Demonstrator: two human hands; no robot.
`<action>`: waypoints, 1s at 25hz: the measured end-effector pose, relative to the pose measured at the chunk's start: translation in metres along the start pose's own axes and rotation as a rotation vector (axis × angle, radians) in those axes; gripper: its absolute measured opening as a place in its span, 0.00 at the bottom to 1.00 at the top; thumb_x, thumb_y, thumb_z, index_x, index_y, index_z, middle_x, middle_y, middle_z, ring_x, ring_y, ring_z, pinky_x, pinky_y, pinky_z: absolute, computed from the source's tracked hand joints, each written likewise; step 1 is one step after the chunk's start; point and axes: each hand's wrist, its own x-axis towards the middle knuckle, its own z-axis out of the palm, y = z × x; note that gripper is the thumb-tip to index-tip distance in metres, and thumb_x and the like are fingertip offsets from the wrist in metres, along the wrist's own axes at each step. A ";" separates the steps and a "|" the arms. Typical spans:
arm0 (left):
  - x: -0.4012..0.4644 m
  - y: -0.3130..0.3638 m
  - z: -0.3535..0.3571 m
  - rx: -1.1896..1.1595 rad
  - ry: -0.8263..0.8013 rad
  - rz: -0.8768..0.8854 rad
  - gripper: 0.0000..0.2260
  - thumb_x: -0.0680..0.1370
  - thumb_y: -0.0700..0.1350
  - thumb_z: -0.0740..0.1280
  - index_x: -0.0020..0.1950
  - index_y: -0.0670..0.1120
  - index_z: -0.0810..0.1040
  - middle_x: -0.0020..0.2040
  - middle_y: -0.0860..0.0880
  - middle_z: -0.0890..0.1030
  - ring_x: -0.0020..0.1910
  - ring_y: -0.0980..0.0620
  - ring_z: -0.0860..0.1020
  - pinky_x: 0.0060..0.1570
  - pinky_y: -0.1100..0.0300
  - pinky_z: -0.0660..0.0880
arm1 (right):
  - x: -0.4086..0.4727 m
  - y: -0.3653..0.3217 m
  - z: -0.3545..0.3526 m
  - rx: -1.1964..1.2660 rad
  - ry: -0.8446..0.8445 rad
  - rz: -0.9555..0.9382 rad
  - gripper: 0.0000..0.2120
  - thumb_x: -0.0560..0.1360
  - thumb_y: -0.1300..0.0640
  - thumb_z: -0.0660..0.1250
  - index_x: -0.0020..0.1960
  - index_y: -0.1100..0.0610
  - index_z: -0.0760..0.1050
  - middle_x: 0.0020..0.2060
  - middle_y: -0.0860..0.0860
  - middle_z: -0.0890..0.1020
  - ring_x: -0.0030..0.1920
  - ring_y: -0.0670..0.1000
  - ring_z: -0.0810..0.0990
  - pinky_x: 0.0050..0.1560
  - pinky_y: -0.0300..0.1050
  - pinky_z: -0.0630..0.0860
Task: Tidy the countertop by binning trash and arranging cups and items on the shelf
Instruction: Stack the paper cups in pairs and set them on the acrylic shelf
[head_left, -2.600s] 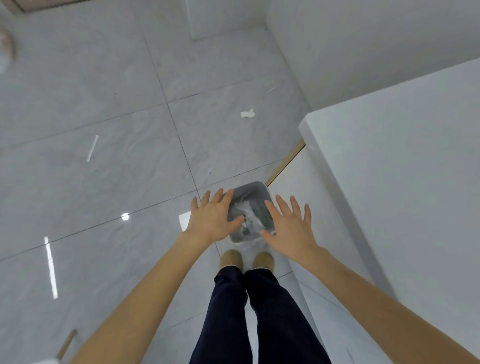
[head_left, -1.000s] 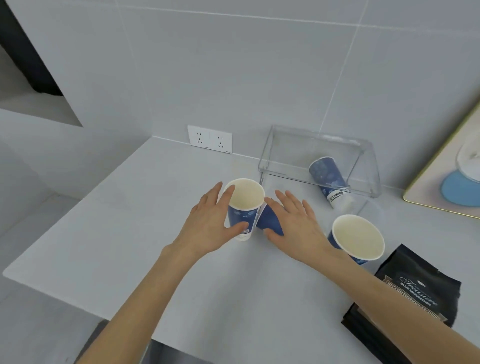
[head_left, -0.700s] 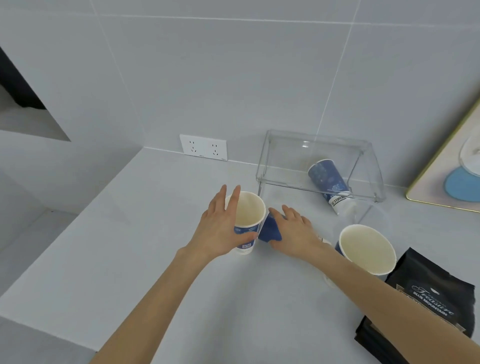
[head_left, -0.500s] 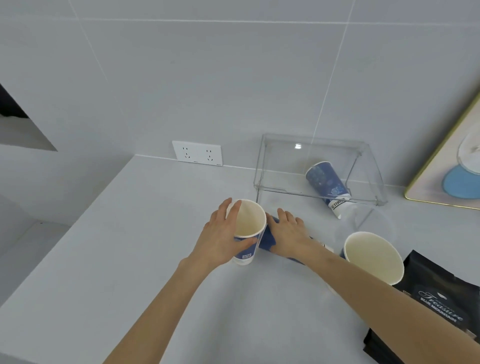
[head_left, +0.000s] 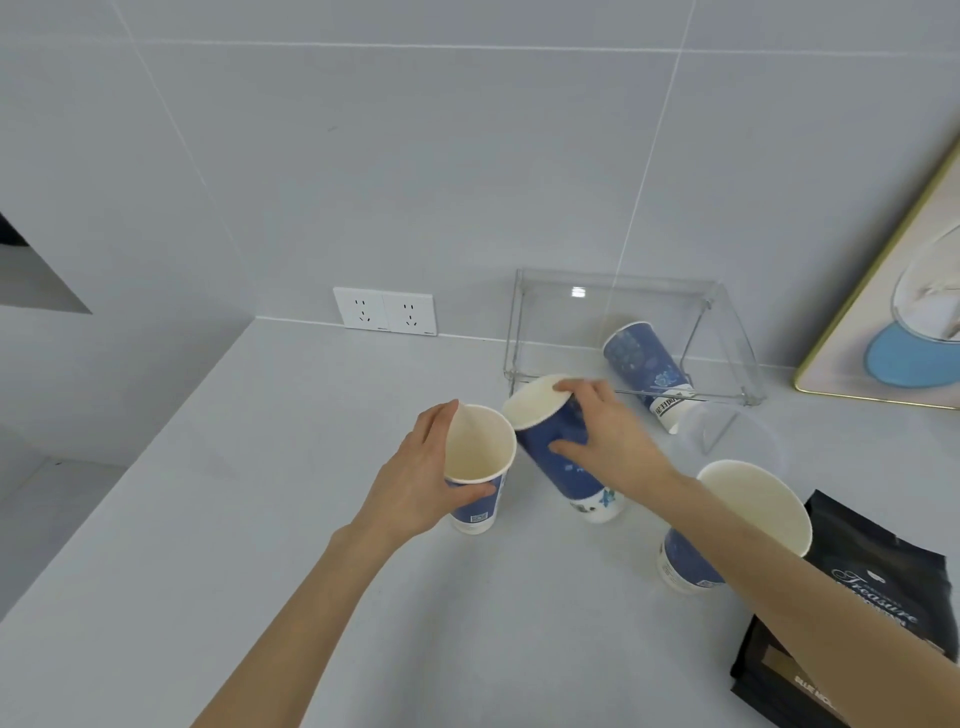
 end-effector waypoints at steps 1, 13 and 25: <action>0.000 -0.001 0.000 -0.007 0.002 -0.010 0.43 0.64 0.56 0.73 0.70 0.51 0.51 0.71 0.52 0.58 0.63 0.46 0.68 0.52 0.52 0.71 | -0.001 -0.004 -0.010 0.060 0.079 -0.009 0.27 0.69 0.59 0.69 0.65 0.55 0.63 0.62 0.57 0.68 0.58 0.57 0.73 0.57 0.48 0.71; 0.002 -0.010 0.007 -0.371 0.038 -0.030 0.37 0.57 0.52 0.77 0.56 0.65 0.57 0.58 0.57 0.65 0.55 0.53 0.70 0.49 0.57 0.71 | -0.011 -0.071 -0.059 0.906 0.261 -0.318 0.26 0.66 0.60 0.72 0.56 0.41 0.64 0.56 0.40 0.72 0.59 0.47 0.75 0.59 0.42 0.76; -0.010 -0.009 0.014 -0.612 0.052 -0.012 0.36 0.61 0.45 0.77 0.58 0.64 0.58 0.55 0.68 0.67 0.55 0.62 0.70 0.44 0.80 0.69 | -0.028 -0.025 0.045 0.388 -0.049 -0.142 0.40 0.71 0.53 0.68 0.73 0.49 0.45 0.71 0.48 0.63 0.68 0.46 0.65 0.68 0.43 0.66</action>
